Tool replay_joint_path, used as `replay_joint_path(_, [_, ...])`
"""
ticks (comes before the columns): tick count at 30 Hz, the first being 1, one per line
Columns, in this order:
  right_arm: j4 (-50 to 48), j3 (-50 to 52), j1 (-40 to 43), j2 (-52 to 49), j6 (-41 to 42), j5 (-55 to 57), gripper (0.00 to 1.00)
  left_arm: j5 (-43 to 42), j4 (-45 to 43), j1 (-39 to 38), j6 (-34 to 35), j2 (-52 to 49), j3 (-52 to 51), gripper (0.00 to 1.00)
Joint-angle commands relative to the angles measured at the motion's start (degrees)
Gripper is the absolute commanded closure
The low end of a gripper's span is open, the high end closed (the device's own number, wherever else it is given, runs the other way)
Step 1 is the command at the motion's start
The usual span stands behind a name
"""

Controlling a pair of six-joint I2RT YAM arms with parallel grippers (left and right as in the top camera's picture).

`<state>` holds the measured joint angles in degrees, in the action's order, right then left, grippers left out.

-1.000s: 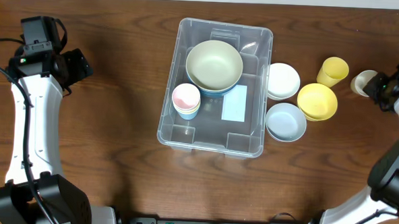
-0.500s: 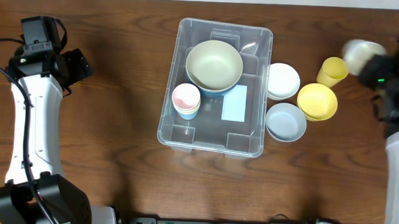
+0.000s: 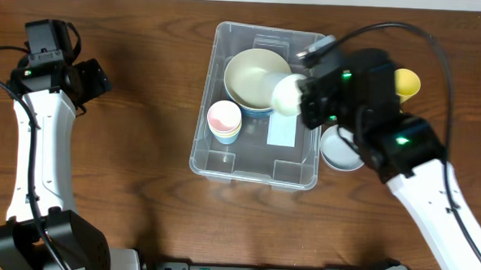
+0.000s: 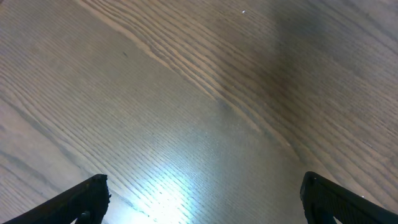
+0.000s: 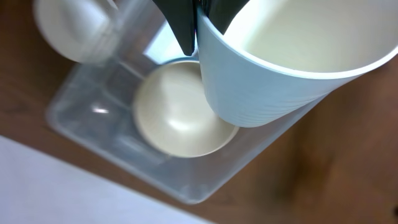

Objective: Pack container
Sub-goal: 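Carry the cream cup into the container and release it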

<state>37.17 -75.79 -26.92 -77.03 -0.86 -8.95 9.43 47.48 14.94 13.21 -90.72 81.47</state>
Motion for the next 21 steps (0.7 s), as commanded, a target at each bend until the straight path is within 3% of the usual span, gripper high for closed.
replay_joint_path(1, [1.2,-0.3,-4.0,-3.5,-0.9,-0.8,0.99,0.7,-0.1,0.2,-0.5,1.2,1.5,0.02])
replay_joint_path(14, [8.5,-0.3,-17.7,-10.7,1.1,-0.7,0.99,0.7,-0.1,0.2,-0.5,1.2,1.5,0.02])
replay_joint_path(21, [11.5,-0.3,-20.2,-11.5,1.2,2.2,0.99,0.7,0.0,0.2,-0.5,1.2,1.5,0.02])
